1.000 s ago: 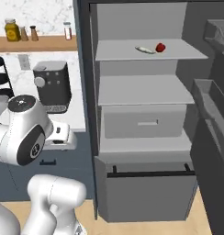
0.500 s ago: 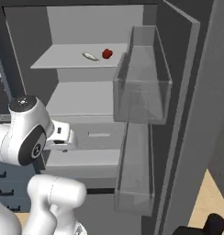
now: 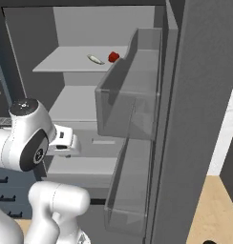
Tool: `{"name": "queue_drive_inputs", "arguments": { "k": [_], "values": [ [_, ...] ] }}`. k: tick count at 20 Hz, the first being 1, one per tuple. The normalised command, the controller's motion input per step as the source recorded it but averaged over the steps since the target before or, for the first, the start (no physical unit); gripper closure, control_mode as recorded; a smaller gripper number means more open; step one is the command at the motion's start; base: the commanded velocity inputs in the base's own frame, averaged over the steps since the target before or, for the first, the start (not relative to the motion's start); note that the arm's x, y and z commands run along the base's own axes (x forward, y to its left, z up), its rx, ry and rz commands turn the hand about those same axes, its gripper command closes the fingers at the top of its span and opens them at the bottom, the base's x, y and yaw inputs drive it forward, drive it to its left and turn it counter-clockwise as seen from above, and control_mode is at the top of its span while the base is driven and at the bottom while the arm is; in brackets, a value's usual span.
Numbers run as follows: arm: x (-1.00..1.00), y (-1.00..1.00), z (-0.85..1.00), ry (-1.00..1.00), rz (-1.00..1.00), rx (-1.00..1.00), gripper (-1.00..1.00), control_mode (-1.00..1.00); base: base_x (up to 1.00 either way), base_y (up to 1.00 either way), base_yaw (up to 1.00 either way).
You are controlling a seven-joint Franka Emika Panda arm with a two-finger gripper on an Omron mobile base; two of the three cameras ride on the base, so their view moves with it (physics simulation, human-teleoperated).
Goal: Place one bell pepper and one fish in each tupperware on the nearby counter, to pack two identical lunches.
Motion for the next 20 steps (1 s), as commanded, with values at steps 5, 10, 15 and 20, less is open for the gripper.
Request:
{"name": "queue_drive_inputs", "arguments": {
  "k": [5, 10, 15, 20],
  "values": [
    [0.0, 0.0, 0.0, 0.0, 0.0, 0.0, -1.0, 1.0, 0.04, 0.0, 0.1],
    [0.0, 0.0, 0.0, 0.0, 0.0, 0.0, -1.0, 1.0, 0.0, 0.0, 0.0],
    [0.0, 0.0, 0.0, 0.0, 0.0, 0.0, -1.0, 1.0, 0.0, 0.0, 0.0],
    [-0.18, -0.01, 0.49, -0.46, 0.0, 0.0, -1.0, -1.0, 0.0, 0.0, 0.0]
  ]
}}
